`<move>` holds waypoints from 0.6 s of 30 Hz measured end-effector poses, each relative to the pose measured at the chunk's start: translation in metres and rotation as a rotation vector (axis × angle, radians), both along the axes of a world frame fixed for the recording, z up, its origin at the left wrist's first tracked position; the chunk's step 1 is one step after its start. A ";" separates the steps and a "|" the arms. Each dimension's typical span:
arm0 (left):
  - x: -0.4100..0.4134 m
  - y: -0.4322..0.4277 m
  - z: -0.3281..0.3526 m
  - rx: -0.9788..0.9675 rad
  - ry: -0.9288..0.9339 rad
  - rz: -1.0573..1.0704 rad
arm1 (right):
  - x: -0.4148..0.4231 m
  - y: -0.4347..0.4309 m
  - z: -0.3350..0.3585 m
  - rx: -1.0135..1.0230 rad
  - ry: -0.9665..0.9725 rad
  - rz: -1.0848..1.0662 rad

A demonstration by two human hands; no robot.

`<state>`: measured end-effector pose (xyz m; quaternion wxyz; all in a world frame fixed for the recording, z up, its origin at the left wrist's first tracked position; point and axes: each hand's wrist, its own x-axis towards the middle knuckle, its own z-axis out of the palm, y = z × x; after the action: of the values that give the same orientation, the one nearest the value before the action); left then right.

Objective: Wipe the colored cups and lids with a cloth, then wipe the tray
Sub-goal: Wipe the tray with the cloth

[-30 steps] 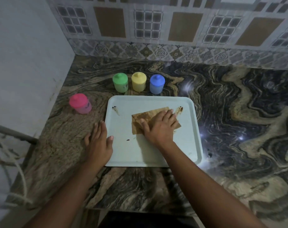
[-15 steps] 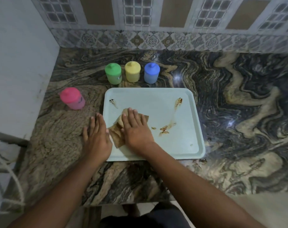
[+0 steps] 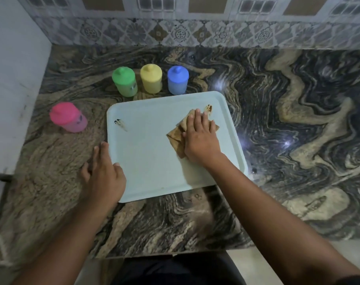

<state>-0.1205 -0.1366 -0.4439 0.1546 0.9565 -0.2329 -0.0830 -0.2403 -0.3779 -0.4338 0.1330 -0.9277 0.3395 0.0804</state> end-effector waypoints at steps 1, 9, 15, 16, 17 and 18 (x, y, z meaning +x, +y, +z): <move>0.000 -0.004 0.001 -0.005 -0.023 0.015 | 0.004 -0.004 0.002 -0.003 0.007 -0.009; 0.011 -0.025 -0.002 0.011 -0.017 0.034 | 0.014 -0.011 -0.004 0.010 -0.016 -0.164; 0.013 -0.031 -0.007 0.030 -0.001 0.014 | 0.027 0.009 -0.012 0.029 -0.101 -0.163; 0.013 -0.030 -0.006 0.017 -0.003 0.018 | 0.028 0.022 -0.015 0.029 -0.144 -0.076; 0.012 -0.030 -0.005 0.005 -0.006 0.023 | 0.025 0.036 -0.017 0.024 -0.188 0.025; 0.013 -0.030 -0.004 -0.005 -0.007 0.027 | 0.018 0.048 -0.018 0.027 -0.210 0.126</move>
<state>-0.1075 -0.1663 -0.4484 0.1574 0.9595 -0.2206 -0.0770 -0.2223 -0.3298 -0.4515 0.1751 -0.9486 0.2638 -0.0047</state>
